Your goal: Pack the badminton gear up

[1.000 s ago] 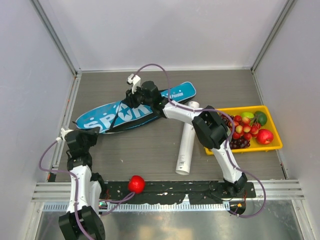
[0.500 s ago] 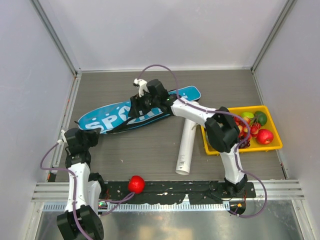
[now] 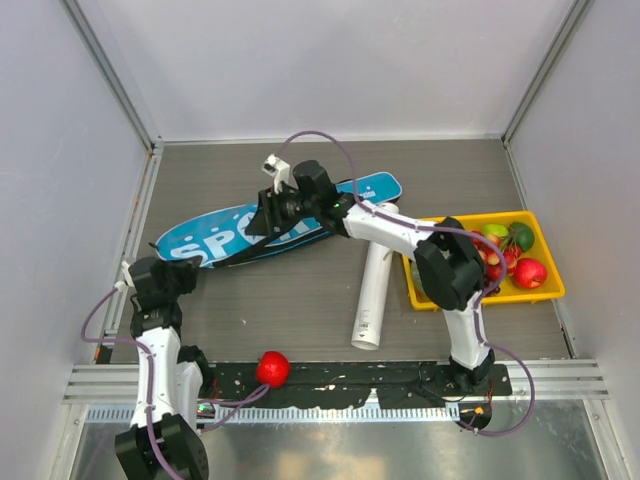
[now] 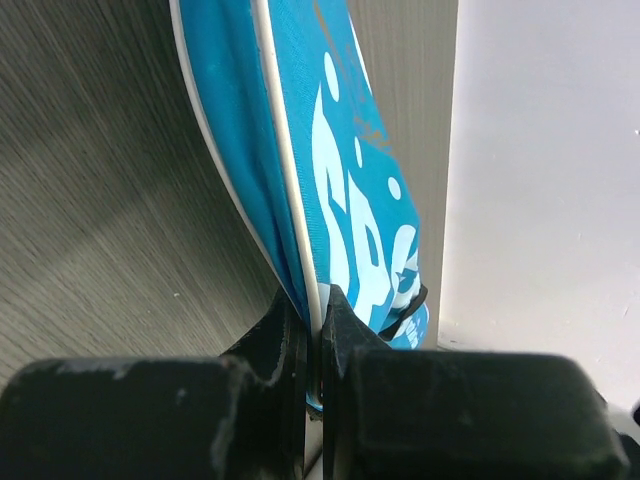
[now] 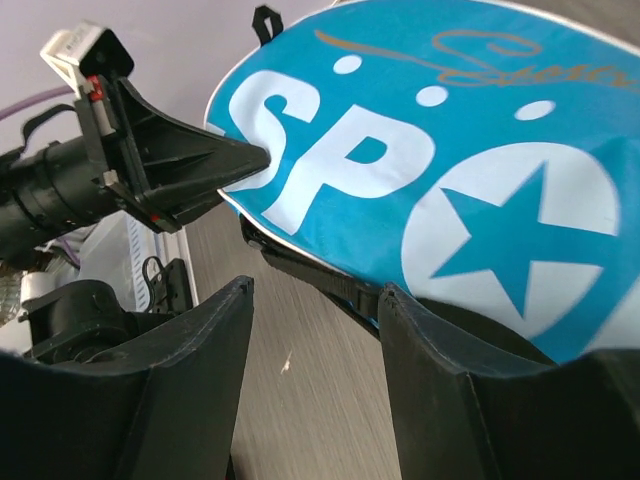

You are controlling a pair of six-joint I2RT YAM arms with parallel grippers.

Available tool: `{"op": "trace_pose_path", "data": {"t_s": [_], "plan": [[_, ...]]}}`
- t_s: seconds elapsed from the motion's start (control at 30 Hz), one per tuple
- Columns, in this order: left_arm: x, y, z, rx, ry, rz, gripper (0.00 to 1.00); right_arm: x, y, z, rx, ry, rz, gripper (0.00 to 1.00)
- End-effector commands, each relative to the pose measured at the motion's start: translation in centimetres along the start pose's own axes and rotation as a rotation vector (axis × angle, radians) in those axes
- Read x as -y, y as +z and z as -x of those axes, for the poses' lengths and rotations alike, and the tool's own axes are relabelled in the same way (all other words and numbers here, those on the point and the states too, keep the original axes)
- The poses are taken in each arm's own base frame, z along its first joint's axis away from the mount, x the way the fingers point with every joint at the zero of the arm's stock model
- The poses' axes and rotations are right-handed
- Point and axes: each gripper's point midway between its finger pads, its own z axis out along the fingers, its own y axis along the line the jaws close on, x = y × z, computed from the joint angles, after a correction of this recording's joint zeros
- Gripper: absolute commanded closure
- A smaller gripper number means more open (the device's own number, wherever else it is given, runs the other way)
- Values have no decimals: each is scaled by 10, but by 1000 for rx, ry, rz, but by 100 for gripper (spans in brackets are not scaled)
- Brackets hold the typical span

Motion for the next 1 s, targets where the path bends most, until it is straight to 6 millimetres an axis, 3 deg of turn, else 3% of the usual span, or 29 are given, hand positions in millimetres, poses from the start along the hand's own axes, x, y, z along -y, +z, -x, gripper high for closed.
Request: {"op": "trace_pose_path", "data": {"t_s": [0.0,0.1,0.23,0.37,0.57,0.77,0.83,0.93,0.97], "plan": [[25,-7,-1,-8,13,-101,100,-33,30,0,-22,-35,145,42],[25,-6,0,-4,12,-109,100,-43,45,-19,-78,-34,201,41],[28,-6,0,-3,9,-124,100,-52,51,-42,-140,-67,207,43],[29,-6,1,2,11,-133,100,-69,43,-59,-192,-88,277,48],[32,-6,2,11,1,-158,100,-68,34,-97,-285,-90,249,57],[37,-8,5,31,-13,-190,100,-52,38,-111,-278,-68,145,61],[37,-8,5,35,-19,-195,100,-50,41,-106,-236,-55,129,64],[30,-7,4,33,-16,-166,100,-46,40,-89,-177,-71,72,91],[30,-7,5,36,-11,-160,100,-48,39,-84,-163,-82,66,95]]}}
